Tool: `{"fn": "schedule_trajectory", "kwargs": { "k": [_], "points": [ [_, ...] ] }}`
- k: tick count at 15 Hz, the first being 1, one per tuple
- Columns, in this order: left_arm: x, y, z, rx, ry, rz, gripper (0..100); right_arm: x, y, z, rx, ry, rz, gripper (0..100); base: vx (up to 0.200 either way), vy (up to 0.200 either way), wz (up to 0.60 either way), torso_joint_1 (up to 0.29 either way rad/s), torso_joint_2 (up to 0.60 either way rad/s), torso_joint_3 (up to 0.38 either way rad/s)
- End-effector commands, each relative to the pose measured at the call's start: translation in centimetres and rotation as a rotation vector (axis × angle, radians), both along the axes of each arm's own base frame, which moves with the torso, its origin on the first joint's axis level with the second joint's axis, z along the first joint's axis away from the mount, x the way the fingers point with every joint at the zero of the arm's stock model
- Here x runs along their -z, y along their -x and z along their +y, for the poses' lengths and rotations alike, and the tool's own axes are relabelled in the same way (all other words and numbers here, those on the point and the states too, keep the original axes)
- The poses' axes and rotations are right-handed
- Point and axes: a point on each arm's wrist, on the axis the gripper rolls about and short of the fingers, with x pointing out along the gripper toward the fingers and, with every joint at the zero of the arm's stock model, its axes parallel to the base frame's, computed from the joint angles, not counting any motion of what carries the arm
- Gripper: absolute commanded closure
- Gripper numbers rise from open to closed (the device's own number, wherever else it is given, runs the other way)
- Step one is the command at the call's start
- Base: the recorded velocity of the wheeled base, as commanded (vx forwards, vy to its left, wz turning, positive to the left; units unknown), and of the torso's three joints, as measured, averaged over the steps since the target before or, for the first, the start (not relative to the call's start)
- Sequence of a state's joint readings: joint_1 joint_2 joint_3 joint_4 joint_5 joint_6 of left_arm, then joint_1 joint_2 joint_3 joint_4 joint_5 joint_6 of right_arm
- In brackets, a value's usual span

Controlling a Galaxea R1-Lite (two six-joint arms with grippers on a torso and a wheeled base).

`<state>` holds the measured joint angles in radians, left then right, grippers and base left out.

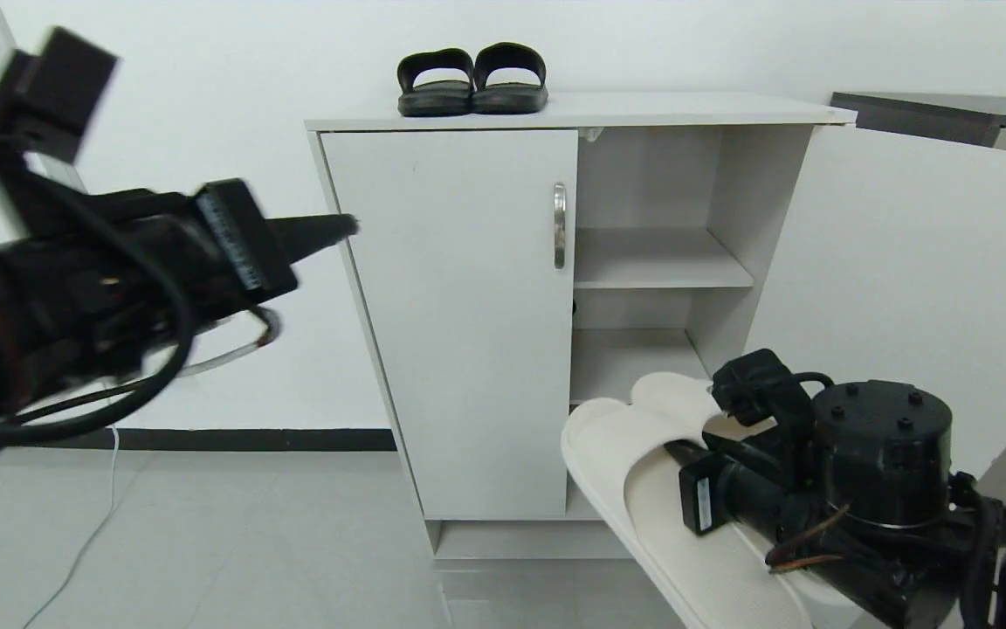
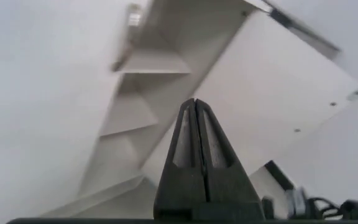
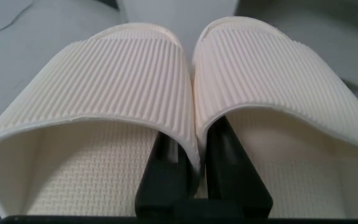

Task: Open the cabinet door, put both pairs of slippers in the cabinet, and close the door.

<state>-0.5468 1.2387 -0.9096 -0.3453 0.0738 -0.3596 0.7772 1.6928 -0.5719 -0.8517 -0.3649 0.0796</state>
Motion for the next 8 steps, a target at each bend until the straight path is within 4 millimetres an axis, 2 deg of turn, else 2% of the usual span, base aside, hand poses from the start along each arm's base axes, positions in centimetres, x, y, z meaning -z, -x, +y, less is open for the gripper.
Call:
{"fn": "schedule_trajectory", "kwargs": {
  "k": [1, 2, 4, 6, 8],
  "points": [
    [1.6, 7.8, 6.3, -0.263, -0.058, -0.042, 100, 0.7, -1.9, 0.3, 0.088, 0.008, 0.008, 100, 0.0, 0.0, 0.0, 0.0, 0.0, 0.0],
    [2.8, 9.2, 8.2, -0.422, -0.113, -0.051, 100, 0.9, -2.9, 0.4, 0.16, 0.014, -0.002, 100, 0.0, 0.0, 0.0, 0.0, 0.0, 0.0],
    [4.4, 12.0, 9.8, -0.587, -0.147, -0.091, 100, 1.0, -3.4, 0.6, 0.197, 0.022, -0.008, 100, 0.0, 0.0, 0.0, 0.0, 0.0, 0.0],
    [6.9, 14.0, 10.4, -0.69, -0.148, -0.09, 100, 1.2, -3.3, 0.7, 0.194, 0.027, -0.004, 100, 0.0, 0.0, 0.0, 0.0, 0.0, 0.0],
    [10.9, 15.6, 10.6, -0.757, -0.165, -0.061, 100, 1.3, -3.3, 0.7, 0.193, 0.028, -0.002, 100, 0.0, 0.0, 0.0, 0.0, 0.0, 0.0]
  ]
}}
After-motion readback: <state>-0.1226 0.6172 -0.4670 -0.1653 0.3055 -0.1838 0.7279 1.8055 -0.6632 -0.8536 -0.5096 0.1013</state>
